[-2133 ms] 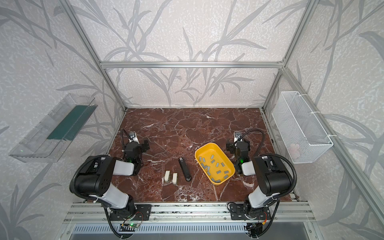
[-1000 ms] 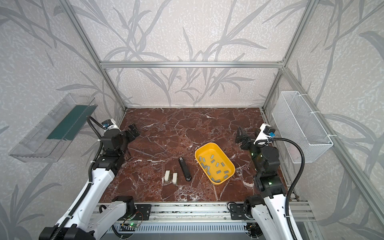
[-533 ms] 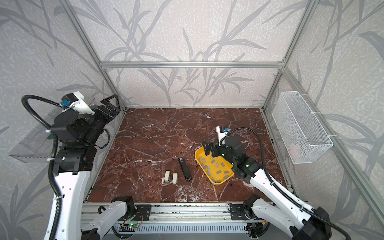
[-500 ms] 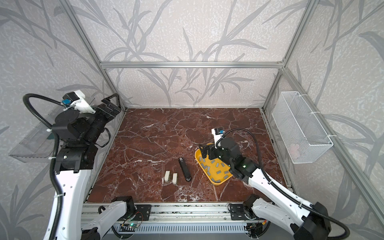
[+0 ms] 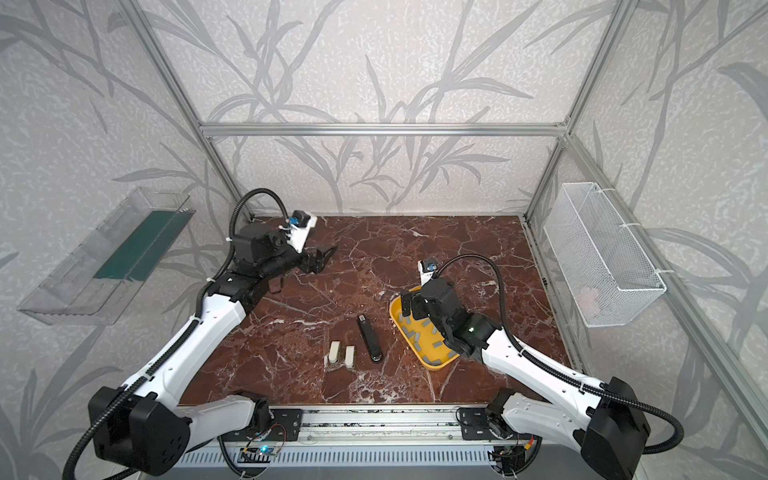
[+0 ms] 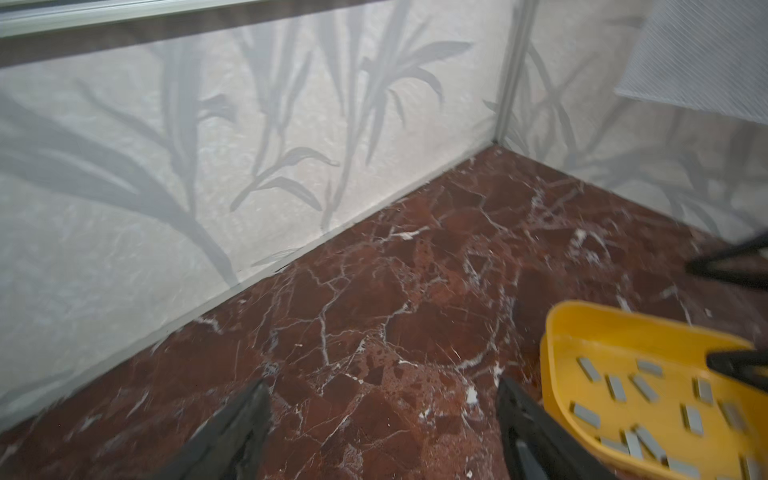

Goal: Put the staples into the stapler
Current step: 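Lower the left gripper onto the black stapler and close it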

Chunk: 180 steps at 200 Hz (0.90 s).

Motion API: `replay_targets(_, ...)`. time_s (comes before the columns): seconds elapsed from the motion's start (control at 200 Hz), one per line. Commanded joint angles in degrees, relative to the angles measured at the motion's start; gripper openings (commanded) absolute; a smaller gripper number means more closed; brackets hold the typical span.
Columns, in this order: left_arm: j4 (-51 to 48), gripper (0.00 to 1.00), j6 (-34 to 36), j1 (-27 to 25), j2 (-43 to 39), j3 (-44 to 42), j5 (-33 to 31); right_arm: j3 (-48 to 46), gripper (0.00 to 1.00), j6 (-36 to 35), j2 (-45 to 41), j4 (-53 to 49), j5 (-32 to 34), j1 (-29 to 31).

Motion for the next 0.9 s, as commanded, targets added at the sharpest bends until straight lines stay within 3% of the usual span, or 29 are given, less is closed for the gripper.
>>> replay_targets(0.0,-6.49,0.87,24.08,-3.99,-2.65,-0.27,10.42,0.27,1.00,0.82,-0.80,-1.09,3.50,-0.57)
replay_targets(0.045,-8.48,0.88,27.87,-5.74,-3.12,-1.14,12.07,0.28,1.00,0.95,-1.12,-1.53,3.51,-0.93)
replay_targets(0.2,-7.92,0.86,31.44,-9.60,-3.36,-5.27,18.88,-1.52,1.00,1.00,-3.71,-0.53,3.81,-1.53)
replay_targets(0.245,-7.26,0.85,36.23,-11.89,-3.24,-7.45,15.69,-2.14,1.00,0.91,-4.53,-0.02,4.30,-1.67)
replay_targets(0.32,-1.23,0.85,42.97,-17.59,-3.29,-13.39,1.77,-2.95,1.00,1.19,-5.66,0.15,5.43,-2.03)
replay_targets(0.35,-0.80,0.86,46.19,-19.23,-3.13,-15.27,-1.02,-3.26,0.99,1.41,-6.06,0.06,5.86,-2.25)
replay_targets(0.425,-0.97,0.85,49.08,-21.22,-2.39,-17.40,0.40,-3.92,0.99,2.15,-7.18,-0.19,6.62,-3.10)
replay_targets(0.6,-17.97,0.78,49.56,-25.16,4.06,-8.61,3.05,-6.00,0.99,5.04,-8.87,0.35,2.38,-7.91)
replay_targets(0.895,-21.46,0.75,56.86,-30.86,8.89,-10.41,-5.77,-6.62,0.99,7.67,-7.56,0.08,-1.60,-11.94)
